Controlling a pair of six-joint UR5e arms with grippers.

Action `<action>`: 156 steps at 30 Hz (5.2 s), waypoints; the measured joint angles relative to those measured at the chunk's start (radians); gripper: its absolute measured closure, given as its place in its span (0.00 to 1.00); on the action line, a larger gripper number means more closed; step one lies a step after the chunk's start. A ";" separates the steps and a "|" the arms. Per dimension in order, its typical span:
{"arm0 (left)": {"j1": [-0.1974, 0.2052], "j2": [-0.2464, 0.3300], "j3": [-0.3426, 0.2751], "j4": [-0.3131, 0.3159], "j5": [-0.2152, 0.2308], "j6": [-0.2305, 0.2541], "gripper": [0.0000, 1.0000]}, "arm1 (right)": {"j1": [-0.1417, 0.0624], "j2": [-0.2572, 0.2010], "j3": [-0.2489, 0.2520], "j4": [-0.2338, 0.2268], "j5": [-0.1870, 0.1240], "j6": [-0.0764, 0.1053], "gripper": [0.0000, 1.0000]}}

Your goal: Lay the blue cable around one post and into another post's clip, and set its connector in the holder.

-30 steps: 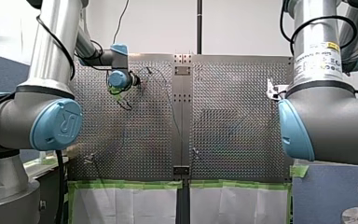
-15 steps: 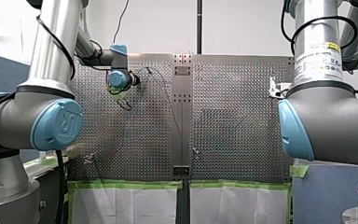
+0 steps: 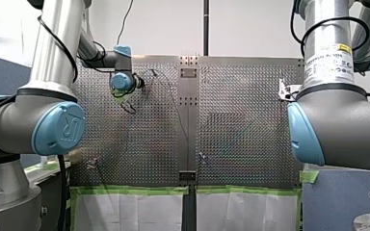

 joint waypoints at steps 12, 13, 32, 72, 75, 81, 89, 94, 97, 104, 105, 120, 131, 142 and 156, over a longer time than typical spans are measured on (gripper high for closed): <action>0.000 0.000 0.001 0.002 0.003 0.000 0.00 | 0.006 0.005 0.000 -0.010 0.002 -0.037 1.00; 0.001 0.000 0.001 0.002 0.004 0.000 0.00 | 0.005 0.005 0.000 -0.010 0.003 -0.038 1.00; 0.008 0.000 0.001 0.007 0.015 -0.002 0.00 | 0.008 0.040 -0.009 -0.033 0.009 -0.034 1.00; 0.009 0.000 0.007 0.008 0.027 -0.010 0.00 | 0.019 0.045 -0.023 -0.060 0.021 0.011 1.00; 0.009 0.000 0.007 0.008 0.028 -0.010 0.00 | 0.022 0.046 -0.023 -0.063 0.033 0.010 1.00; 0.009 0.000 0.007 0.008 0.027 -0.010 0.00 | 0.027 0.046 -0.022 -0.068 0.046 0.010 1.00; 0.010 0.000 0.007 0.008 0.028 -0.010 0.00 | 0.033 0.048 -0.023 -0.073 0.058 0.010 1.00; 0.011 0.000 0.008 0.008 0.029 -0.010 0.00 | 0.034 0.048 -0.023 -0.076 0.058 0.011 1.00; 0.012 0.000 0.009 0.008 0.030 -0.010 0.00 | 0.035 0.048 -0.023 -0.077 0.059 0.011 1.00; 0.012 -0.001 0.009 0.009 0.032 -0.012 0.00 | 0.033 0.045 -0.023 -0.057 0.033 0.004 1.00; 0.012 -0.001 0.009 0.009 0.032 -0.012 0.00 | 0.031 0.043 -0.023 -0.047 0.020 0.000 1.00; 0.014 0.000 0.012 0.009 0.034 -0.015 0.00 | 0.030 0.045 -0.022 -0.043 0.017 0.000 1.00; 0.015 0.000 0.018 0.009 0.039 -0.015 0.00 | 0.030 0.045 -0.022 -0.043 0.017 0.000 0.84; 0.016 0.000 0.018 0.008 0.042 -0.018 0.00 | 0.030 0.045 -0.022 -0.043 0.017 0.000 0.01; 0.020 0.003 0.025 -0.044 0.072 -0.033 0.00 | 0.030 0.045 -0.022 -0.043 0.017 0.000 0.01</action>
